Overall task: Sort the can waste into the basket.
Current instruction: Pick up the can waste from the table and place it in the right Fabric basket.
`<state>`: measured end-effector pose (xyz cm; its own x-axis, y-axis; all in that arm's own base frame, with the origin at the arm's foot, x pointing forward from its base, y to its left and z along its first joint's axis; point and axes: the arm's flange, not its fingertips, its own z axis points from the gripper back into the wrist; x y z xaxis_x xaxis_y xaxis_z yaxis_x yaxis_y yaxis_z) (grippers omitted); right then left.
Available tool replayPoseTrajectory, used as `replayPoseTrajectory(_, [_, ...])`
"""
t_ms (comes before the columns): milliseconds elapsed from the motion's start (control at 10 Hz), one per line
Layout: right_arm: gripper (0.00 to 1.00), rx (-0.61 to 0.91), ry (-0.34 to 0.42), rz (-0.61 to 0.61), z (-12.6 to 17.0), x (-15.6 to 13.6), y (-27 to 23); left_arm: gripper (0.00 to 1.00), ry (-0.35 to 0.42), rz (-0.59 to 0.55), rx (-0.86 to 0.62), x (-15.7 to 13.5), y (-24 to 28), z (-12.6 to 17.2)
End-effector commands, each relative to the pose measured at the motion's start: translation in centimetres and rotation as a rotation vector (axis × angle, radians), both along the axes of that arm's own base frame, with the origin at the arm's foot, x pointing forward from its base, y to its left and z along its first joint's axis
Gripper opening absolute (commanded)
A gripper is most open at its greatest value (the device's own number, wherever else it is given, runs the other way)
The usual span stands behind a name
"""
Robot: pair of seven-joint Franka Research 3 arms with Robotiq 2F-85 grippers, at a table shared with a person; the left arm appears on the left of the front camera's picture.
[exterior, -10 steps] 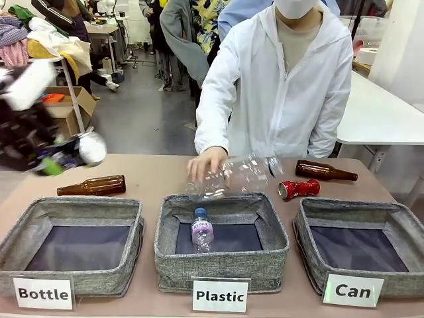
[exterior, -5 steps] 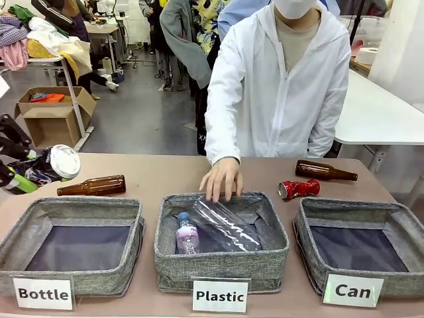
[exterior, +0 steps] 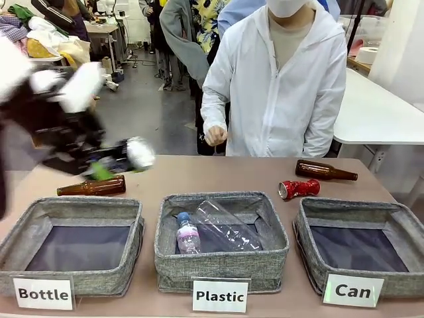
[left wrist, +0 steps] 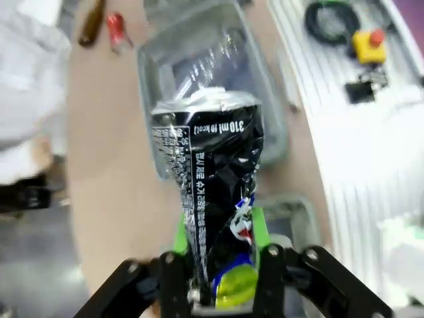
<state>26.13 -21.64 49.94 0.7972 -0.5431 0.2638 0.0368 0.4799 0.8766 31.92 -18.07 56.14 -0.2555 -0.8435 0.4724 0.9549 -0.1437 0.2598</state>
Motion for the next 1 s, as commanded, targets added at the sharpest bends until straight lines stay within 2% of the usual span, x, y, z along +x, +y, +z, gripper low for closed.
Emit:
replayPoseTrajectory(0, [1.00, -0.108, -0.028, 0.027, 3.9, -4.3, -4.8, 0.41, -0.013, 0.016, 0.069, 5.4, -10.5, 3.1])
replayPoseTrajectory(100, [1.00, -0.180, -0.042, -0.006, 4.3, -5.9, -7.0, 0.41, -0.035, 0.005, 0.071, 6.0, -16.9, 3.4])
replayPoseTrajectory(300, [1.00, -0.285, -0.037, -0.034, 4.0, -8.6, -11.6, 0.41, -0.049, -0.123, 0.034, 5.1, -29.7, 2.4])
replayPoseTrajectory(400, [1.00, -0.344, -0.037, -0.051, 3.5, -9.4, -13.4, 0.41, -0.087, -0.134, 0.106, 3.6, -35.4, 0.8])
replayPoseTrajectory(500, [1.00, -0.357, -0.073, -0.104, 3.4, -10.5, -14.9, 0.41, -0.073, -0.153, 0.146, 1.6, -40.5, -0.8])
replayPoseTrajectory(600, [1.00, -0.273, -0.026, -0.066, 4.6, -10.3, -11.7, 0.41, -0.075, -0.122, 0.141, 0.6, -44.3, -1.8])
replayPoseTrajectory(700, [1.00, -0.273, -0.026, -0.066, 4.6, -10.3, -11.7, 0.41, -0.026, -0.035, 0.107, 0.1, -47.6, -2.5])
replayPoseTrajectory(900, [1.00, -0.273, -0.026, -0.066, 4.6, -10.3, -11.7, 0.41, 0.113, -0.012, 0.168, 0.3, -50.5, -5.0])
